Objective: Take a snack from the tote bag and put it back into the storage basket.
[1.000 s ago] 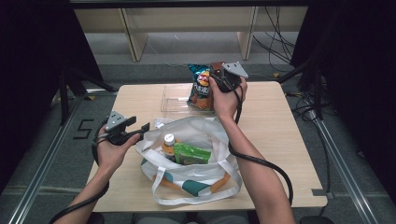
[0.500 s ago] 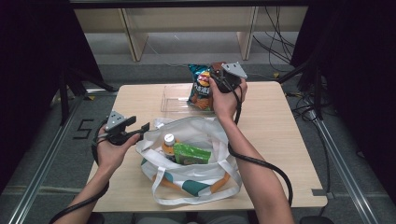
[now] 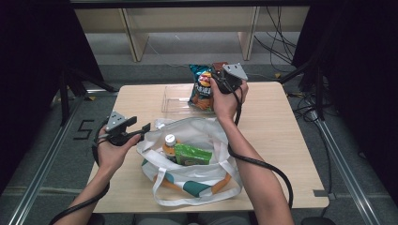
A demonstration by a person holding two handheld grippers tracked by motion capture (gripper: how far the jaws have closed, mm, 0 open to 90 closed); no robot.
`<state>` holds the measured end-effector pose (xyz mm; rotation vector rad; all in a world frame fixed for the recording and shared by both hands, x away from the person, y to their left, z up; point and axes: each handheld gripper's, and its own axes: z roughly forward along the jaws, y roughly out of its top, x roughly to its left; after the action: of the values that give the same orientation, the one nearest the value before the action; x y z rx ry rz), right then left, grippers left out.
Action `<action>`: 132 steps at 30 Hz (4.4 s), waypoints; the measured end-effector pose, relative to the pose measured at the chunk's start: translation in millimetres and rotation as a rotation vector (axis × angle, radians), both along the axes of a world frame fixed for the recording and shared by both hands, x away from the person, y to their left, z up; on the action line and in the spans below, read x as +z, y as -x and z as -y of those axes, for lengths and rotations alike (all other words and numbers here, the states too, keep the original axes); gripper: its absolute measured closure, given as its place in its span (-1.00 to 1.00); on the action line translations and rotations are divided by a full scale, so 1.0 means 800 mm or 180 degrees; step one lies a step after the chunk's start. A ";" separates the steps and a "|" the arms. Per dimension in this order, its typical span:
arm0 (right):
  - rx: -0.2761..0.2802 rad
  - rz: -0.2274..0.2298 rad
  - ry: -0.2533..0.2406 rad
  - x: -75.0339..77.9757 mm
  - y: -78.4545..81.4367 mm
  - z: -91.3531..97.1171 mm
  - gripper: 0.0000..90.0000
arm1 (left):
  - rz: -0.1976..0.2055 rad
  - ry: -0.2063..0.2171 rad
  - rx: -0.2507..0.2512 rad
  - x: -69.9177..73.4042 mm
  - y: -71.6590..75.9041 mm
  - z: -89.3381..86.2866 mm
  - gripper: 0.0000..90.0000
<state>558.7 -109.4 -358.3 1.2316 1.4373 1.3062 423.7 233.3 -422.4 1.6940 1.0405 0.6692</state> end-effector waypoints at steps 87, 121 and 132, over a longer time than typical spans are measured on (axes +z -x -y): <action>-0.0083 -0.0300 0.0056 -0.027 -0.019 -0.004 -0.16 | 0.0013 -0.0004 -0.0018 0.001 0.000 0.002 -0.23; 0.0208 -0.0765 0.0209 -0.058 -0.015 0.002 -0.36 | 0.0015 0.0004 -0.0017 0.000 0.000 0.003 -0.23; 0.0359 -0.0809 0.0101 -0.043 0.000 0.010 -0.47 | 0.0006 0.0004 -0.0010 0.001 0.001 0.003 -0.23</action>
<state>558.4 -117.3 -392.9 1.3495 1.7219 1.2286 423.1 231.1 -421.5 1.6933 1.0363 0.6680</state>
